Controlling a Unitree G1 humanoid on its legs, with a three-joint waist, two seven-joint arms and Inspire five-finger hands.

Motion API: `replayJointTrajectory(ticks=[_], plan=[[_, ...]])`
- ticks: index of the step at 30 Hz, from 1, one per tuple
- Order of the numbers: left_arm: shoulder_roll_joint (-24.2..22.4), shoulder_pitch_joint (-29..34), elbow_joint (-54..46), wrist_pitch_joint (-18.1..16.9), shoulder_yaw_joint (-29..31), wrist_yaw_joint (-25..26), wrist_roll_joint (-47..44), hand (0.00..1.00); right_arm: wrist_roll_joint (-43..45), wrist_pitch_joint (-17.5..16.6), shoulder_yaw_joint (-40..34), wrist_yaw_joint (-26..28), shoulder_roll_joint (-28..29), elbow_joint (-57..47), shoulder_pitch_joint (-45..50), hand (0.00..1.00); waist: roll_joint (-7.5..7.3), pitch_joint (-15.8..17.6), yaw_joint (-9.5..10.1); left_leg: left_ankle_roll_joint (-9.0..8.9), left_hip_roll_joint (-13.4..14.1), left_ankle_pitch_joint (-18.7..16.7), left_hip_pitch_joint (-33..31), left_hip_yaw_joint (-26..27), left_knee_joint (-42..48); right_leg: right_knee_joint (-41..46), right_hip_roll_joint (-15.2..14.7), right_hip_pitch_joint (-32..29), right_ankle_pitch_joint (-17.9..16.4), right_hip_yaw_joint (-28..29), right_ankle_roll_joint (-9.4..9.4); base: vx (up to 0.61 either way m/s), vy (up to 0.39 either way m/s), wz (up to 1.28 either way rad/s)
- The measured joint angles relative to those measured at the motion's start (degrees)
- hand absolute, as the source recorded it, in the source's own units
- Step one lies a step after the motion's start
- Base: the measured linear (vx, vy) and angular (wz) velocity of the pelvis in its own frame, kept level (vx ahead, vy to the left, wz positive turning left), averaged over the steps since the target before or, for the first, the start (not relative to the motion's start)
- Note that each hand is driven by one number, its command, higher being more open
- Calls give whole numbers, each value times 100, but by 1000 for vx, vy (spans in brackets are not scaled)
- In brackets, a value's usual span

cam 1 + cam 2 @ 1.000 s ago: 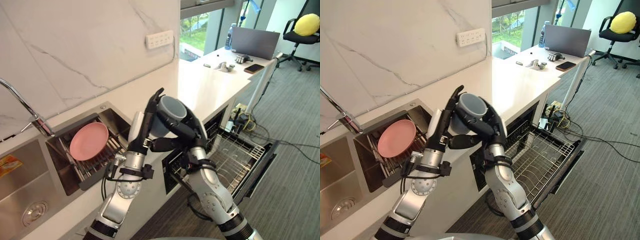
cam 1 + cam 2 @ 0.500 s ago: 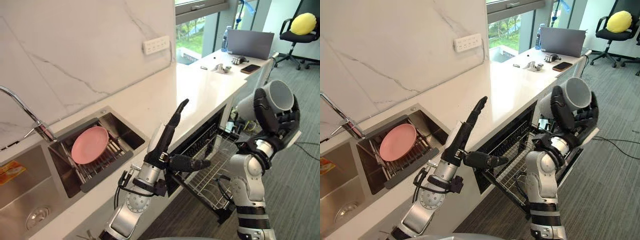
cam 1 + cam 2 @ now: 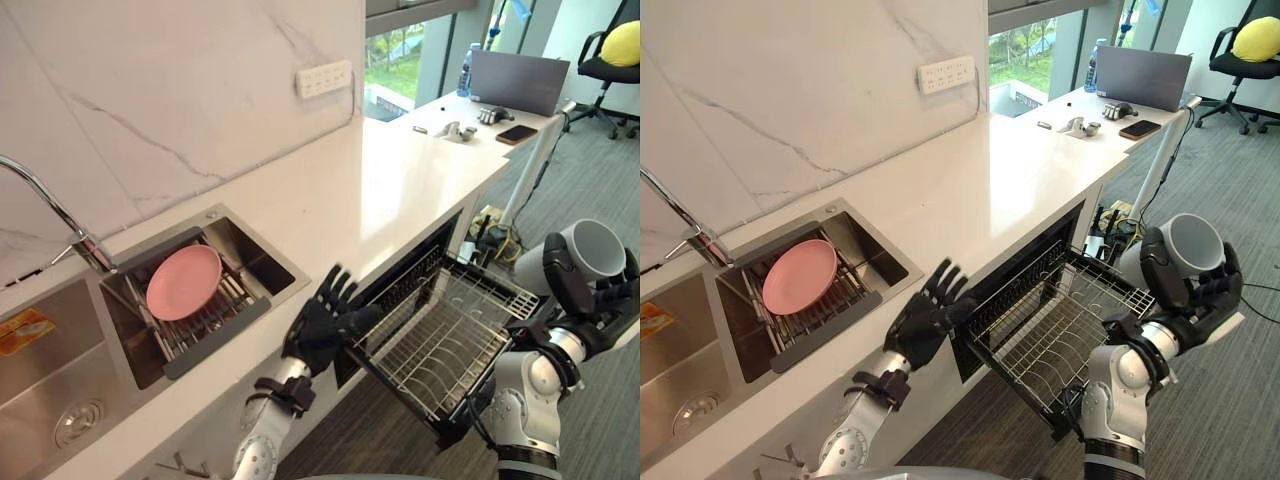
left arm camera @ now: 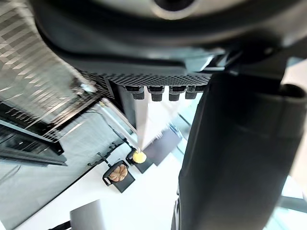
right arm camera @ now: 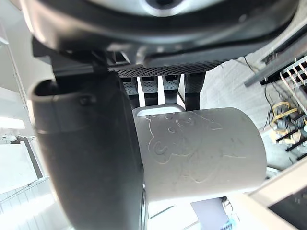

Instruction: Walk over to the sink, pick up the cup, carry it to the dishwasher, place the cup inside the dishwasher, then close the dishwasher door

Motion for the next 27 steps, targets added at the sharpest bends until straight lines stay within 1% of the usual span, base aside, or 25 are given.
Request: replayJointTrajectory(ticks=[1, 2, 3, 4, 6, 7, 8, 10, 11, 13, 16, 19, 20, 23, 25, 26, 27], plan=[[1, 26, 86, 111, -30, -81, -39, 100, 2, 0, -15, 41, 0, 13, 0, 0, -12, 13, 1, 0, 0, 0, 0, 0, 0, 1, -1, 0, -1, 0, 1, -12, 7, 3], [13, 44, 279, 340, -87, -194, -9, 100, 17, 0, -16, 123, -1, 49, -1, 0, -37, 47, 3, 0, 1, 0, -4, -5, 0, 2, 0, 0, -2, -1, 3, 0, 0, 0], [42, 47, 442, 467, -182, -330, 289, 100, 14, 5, 5, 185, -1, 64, -1, 0, -54, 87, 3, 0, 1, 0, -8, -10, 0, 3, -1, 0, -5, -6, 6, 0, 0, 0], [59, 54, 500, 468, -257, -392, 583, 100, 6, 8, 33, 197, -4, 65, -1, 0, -60, 102, 1, 0, 1, 0, -9, -11, 0, 3, -2, -4, -6, -7, 8, 0, 0, 0], [154, 82, 701, 382, -430, -388, 1966, 100, -249, 168, 220, 243, -42, 72, -2, 0, -68, 108, -16, 0, 1, 0, -26, -13, 0, 3, -1, -31, -6, -2, 9, 0, 0, 0], [152, 80, 792, 314, -425, -350, 2262, 100, -332, 241, 276, 306, -66, 79, -1, 0, -68, 108, -22, 0, 2, 0, -29, -13, 0, 4, 0, -39, -5, 0, 7, 0, 0, 0], [157, 76, 998, 169, -352, -208, 2874, 100, -470, 399, 426, 483, -147, 123, 1, 0, -69, 109, -47, 1, 5, 1, -43, -14, 0, 5, 4, -52, -3, 1, 6, 0, 0, 0], [205, 74, 1254, 41, -184, -30, 3474, 100, -491, 556, 629, 824, -297, 283, 3, 0, -74, 111, -69, 1, 12, 1, -53, -24, 0, 5, 6, -50, -3, -3, 5, -4, -1, 2], [286, 73, 1402, -34, -95, 3, 3703, 100, -538, 610, 708, 1090, -346, 477, 2, 0, -82, 117, -52, 1, 17, 1, -62, -37, 0, 5, 7, -43, -6, -12, 5, -5, -4, 7], [413, 50, 1743, -183, 31, 112, 3945, 100, -643, 649, 807, 1370, -352, 897, 2, 0, -113, 147, -14, 2, 1, 6, -47, -120, 0, -2, 3, 19, -13, -94, 2, -3, -4, 17], [489, 75, 2321, -396, 181, 384, 4652, 100, -685, 700, 840, 1766, -350, 1576, -16, 0, -166, 186, 59, 3, -20, 9, -49, -228, 0, -14, -16, 96, -35, -203, 9, -10, 1, 19], [473, 208, 2890, -529, 374, 726, 5242, 100, -717, 807, 850, 2067, -353, 2112, -101, 0, -179, 224, 64, 4, -41, 9, -59, -310, 0, -48, -27, 157, -43, -296, 19, -9, -1, 15], [441, 208, 2937, -601, 482, 780, 5297, 100, -755, 827, 846, 2103, -360, 2201, -106, 0, -178, 227, 62, 5, -47, 10, -83, -353, -1, -54, -30, 166, -44, -340, 20, -5, -4, 15], [339, 171, 3367, -725, 1022, 988, 5325, 100, -924, 941, 846, 2274, -456, 2712, -177, 0, -167, 251, 92, 7, -56, 11, -74, -432, 0, -67, -33, 239, -57, -421, 29, -4, -7, 14], [301, 105, 3613, -794, 1361, 1107, 5315, 100, -1055, 988, 828, 2344, -541, 2951, -231, 0, -161, 331, 100, 9, -61, 17, -59, -502, 0, -67, -35, 305, -74, -493, 30, -18, -11, 20], [270, 62, 3770, -824, 1686, 1220, 5309, 100, -1109, 1027, 828, 2440, -641, 3152, -311, 0, -152, 393, 124, 8, -63, 26, -68, -533, 0, -66, -35, 316, -77, -527, 30, -24, -7, 12], [268, 40, 3870, -829, 1858, 1274, 5304, 100, -1143, 1039, 829, 2461, -705, 3245, -332, 0, -138, 409, 148, 9, -67, 32, -85, -559, 0, -66, -36, 320, -79, -558, 30, -23, -7, 14]])
